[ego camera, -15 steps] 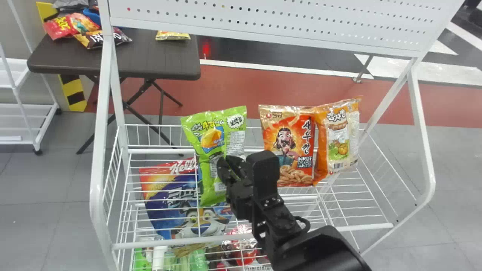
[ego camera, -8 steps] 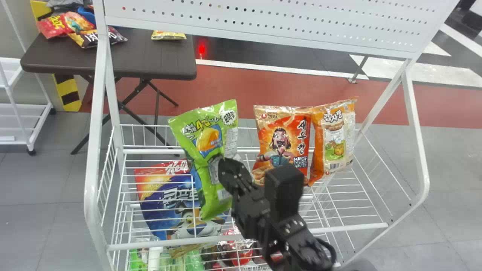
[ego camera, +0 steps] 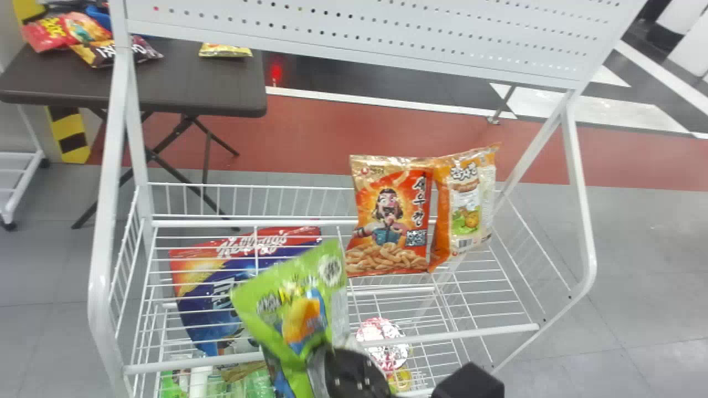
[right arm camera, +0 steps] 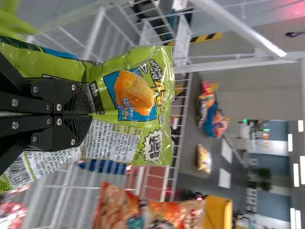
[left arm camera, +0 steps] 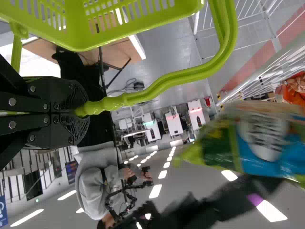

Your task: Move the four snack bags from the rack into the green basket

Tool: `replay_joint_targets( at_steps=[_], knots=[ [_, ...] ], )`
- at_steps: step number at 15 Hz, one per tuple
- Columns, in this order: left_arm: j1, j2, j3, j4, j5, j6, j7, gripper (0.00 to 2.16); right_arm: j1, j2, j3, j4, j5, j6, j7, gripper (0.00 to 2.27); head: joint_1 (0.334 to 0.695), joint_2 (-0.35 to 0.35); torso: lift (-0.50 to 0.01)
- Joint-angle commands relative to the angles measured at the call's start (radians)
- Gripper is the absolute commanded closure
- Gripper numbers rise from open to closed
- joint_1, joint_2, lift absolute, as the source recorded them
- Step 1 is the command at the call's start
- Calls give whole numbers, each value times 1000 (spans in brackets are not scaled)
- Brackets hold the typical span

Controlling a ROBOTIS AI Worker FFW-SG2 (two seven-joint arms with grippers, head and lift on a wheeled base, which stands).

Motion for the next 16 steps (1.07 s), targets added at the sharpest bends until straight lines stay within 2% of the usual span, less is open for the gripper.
replay_joint_targets(
  at_steps=[1, 6, 10, 16],
  knots=[
    [0, 0, 2, 2, 0, 0, -3, 1872, 52, -40, -10, 2, 4, 88, -34, 2132, 695, -350, 0],
    [6, 2, 22, 0, 9, 0, -16, 1872, 69, -53, -6, 129, 4, 152, -37, 2132, 695, -350, 0],
    [8, 2, 12, -3, 9, 0, -20, 1872, 24, -67, 102, 253, -2, 131, -37, 2128, 695, -350, 0],
    [18, 3, 5, -6, 9, -3, -23, 1872, -54, -96, 240, 336, 4, 94, -35, 2128, 695, -350, 0]
  ],
)
